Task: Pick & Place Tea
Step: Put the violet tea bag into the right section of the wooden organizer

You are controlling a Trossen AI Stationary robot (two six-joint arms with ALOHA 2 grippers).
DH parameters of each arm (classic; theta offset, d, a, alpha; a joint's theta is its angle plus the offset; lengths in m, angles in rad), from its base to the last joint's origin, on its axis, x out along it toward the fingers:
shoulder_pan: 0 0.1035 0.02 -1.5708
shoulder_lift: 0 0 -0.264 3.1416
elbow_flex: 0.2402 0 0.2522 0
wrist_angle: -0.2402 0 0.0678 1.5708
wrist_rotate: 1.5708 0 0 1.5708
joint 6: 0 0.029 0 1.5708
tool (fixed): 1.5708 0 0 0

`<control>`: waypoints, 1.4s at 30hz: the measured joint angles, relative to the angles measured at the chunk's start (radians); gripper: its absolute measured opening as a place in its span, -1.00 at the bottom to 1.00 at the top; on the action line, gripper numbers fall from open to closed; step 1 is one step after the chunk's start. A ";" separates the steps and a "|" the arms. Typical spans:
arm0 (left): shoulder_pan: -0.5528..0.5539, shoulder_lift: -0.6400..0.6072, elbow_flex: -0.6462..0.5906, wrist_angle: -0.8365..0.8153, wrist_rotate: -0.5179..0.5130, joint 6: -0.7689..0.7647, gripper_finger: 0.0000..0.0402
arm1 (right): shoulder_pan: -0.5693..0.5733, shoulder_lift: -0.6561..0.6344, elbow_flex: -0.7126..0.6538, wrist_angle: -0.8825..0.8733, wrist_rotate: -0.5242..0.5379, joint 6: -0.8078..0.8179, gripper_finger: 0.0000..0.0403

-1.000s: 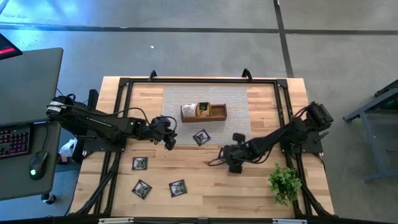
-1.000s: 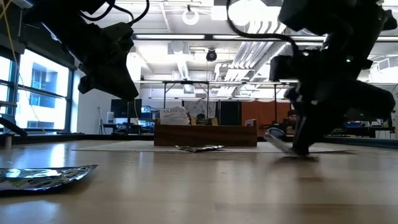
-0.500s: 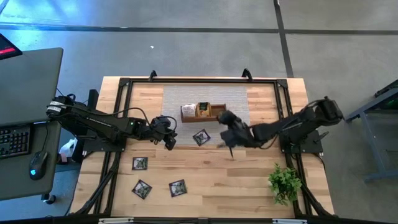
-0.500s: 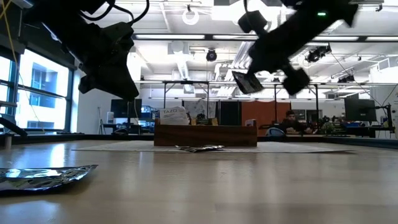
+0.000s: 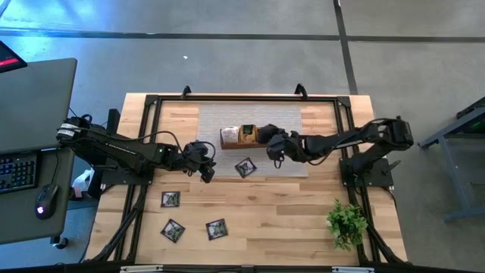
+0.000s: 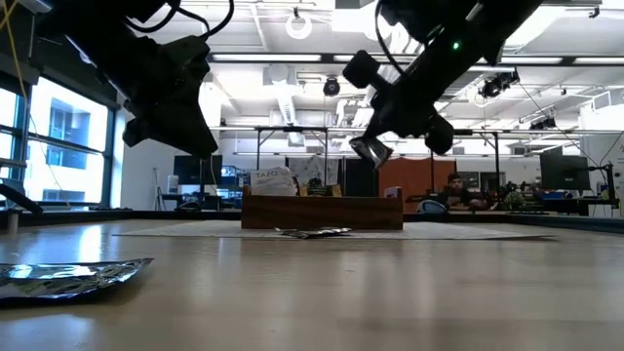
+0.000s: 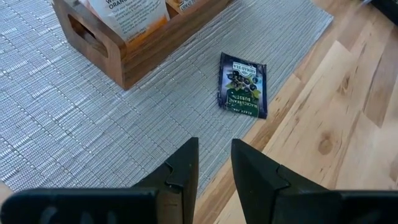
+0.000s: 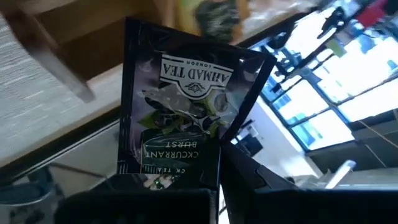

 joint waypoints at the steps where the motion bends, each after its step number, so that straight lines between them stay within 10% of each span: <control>1: 0.000 0.000 0.000 0.000 0.000 0.000 -0.53 | -0.006 0.009 0.000 0.000 0.003 -0.001 -1.00; 42: 0.000 0.000 0.000 -0.001 0.020 0.000 -0.53 | -0.115 0.130 0.001 0.082 -0.067 0.153 -0.67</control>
